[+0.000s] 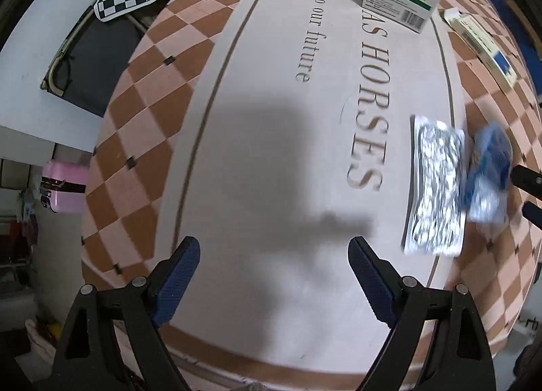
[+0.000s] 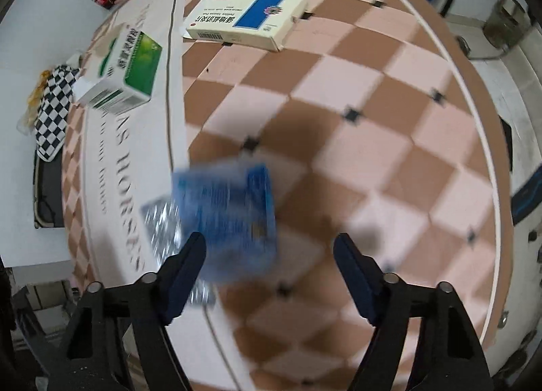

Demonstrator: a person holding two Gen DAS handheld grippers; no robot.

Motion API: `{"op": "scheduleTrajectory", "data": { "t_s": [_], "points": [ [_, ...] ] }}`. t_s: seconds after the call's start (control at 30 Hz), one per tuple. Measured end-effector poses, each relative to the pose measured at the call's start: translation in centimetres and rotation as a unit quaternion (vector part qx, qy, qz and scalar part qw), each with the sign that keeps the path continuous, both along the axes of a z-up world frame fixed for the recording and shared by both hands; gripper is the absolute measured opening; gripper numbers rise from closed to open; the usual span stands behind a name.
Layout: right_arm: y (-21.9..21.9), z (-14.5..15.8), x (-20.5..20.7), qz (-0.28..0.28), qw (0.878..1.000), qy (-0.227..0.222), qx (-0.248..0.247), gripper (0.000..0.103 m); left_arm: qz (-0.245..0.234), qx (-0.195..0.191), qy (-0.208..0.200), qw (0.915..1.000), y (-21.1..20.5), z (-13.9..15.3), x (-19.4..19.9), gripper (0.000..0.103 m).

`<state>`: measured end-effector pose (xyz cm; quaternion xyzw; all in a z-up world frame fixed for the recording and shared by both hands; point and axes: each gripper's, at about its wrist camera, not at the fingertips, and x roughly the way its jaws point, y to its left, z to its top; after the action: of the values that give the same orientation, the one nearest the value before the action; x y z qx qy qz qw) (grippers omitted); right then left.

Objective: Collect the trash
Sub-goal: 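Grasp the blue plastic bag with right tool while left tool grasps silver blister pack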

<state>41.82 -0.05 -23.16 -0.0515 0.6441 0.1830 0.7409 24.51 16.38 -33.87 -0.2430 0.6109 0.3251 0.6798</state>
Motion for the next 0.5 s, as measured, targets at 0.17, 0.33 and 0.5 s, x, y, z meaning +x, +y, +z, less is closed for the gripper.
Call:
{"op": "scheduleTrajectory", "data": {
  "t_s": [0.17, 0.33, 0.5],
  "points": [
    [2.7, -1.2, 1.3, 0.033, 0.999, -0.016, -0.006, 0.035, 0.007, -0.001, 0.007, 1.0000, 0.6, 0.0, 2.0, 0.089],
    [2.8, -0.4, 1.2, 0.061, 0.997, -0.036, -0.017, 0.011, -0.015, -0.022, -0.008, 0.9996, -0.4, 0.6, 4.7, 0.089],
    [-0.8, 1.1, 1.9, 0.052, 0.997, -0.043, -0.022, 0.010, -0.055, -0.074, -0.027, 0.9954, -2.6, 0.3, 8.5, 0.089]
  ]
}}
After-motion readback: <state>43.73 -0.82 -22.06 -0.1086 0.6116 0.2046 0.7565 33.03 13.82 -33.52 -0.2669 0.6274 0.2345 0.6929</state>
